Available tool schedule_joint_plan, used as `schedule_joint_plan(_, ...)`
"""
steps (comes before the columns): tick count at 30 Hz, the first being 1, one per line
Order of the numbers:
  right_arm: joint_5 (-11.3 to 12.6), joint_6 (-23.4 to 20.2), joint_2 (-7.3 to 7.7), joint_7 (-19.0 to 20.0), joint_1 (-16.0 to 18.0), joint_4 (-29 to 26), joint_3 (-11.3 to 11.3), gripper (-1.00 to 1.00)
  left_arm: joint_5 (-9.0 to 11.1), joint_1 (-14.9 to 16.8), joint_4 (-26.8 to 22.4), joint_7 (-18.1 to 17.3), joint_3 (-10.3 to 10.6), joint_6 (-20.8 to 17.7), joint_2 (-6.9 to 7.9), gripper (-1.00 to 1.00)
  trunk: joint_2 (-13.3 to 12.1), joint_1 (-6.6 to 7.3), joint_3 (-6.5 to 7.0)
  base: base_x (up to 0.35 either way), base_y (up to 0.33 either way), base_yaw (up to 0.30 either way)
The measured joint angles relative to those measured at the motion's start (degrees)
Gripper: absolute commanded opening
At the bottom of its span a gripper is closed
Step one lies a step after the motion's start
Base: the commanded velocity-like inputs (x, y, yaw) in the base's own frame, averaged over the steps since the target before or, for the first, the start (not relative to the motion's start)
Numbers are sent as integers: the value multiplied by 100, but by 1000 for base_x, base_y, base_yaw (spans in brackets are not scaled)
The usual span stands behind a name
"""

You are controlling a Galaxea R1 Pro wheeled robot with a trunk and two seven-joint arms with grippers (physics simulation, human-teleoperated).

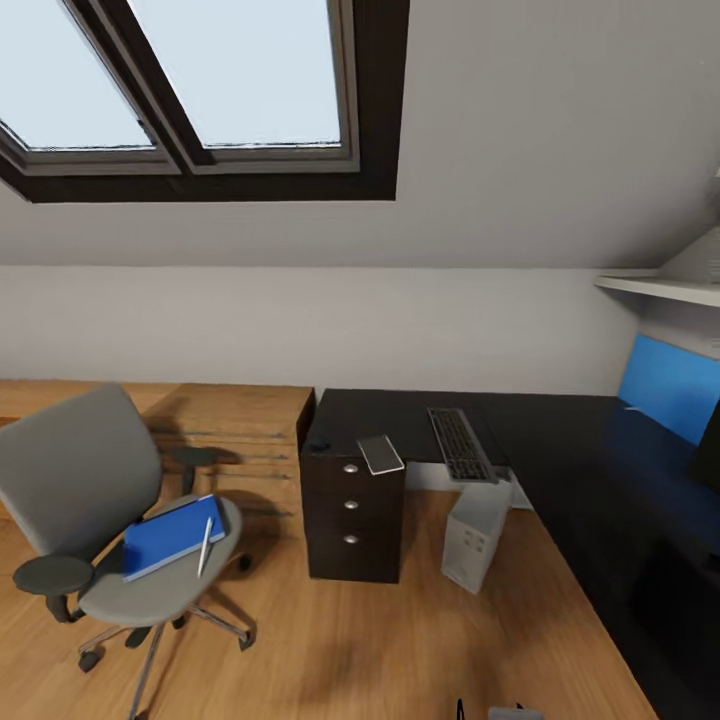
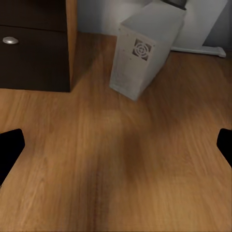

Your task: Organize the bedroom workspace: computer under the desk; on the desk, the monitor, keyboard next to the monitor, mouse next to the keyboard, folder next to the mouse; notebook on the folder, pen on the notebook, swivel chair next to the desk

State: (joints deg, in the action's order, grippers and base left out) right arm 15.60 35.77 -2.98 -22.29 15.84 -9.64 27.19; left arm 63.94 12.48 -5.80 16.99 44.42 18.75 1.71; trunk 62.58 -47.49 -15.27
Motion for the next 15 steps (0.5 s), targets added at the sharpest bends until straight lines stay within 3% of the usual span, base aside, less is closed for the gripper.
schedule_joint_plan(5, -4, 1, 0, -1, 0, 1, 0, 100, 1, 0, -1, 1, 0, 15, 0, 100, 0, 0, 5, 326, 67, -203)
schedule_joint_plan(11, -11, -10, -3, 4, 1, -3, 10, 100, 2, -1, -3, 6, 0, 27, 1, 100, 0, 0, 6, 328, 5, -24)
schedule_joint_plan(12, 17, -105, -133, -27, 105, -474, -42, 100, -22, -1, -3, 1, 8, 55, -8, 100, 0, 0, 5, 280, 0, 0)
schedule_joint_plan(13, -21, -126, -151, -32, 232, -957, -10, 100, -26, -3, -4, -1, 10, 74, -8, 100, 0, 0, 7, 253, 0, 0)
schedule_joint_plan(14, 2, -123, -152, -35, 252, -971, -27, 100, -29, -5, -6, 0, 9, 106, -8, 100, 0, -1, 6, 227, 0, 0)
schedule_joint_plan(15, 47, -133, -151, -42, 421, -1191, -50, 100, -31, -7, -11, -14, 12, 415, -8, 100, 0, -1, 7, 209, 0, 0)
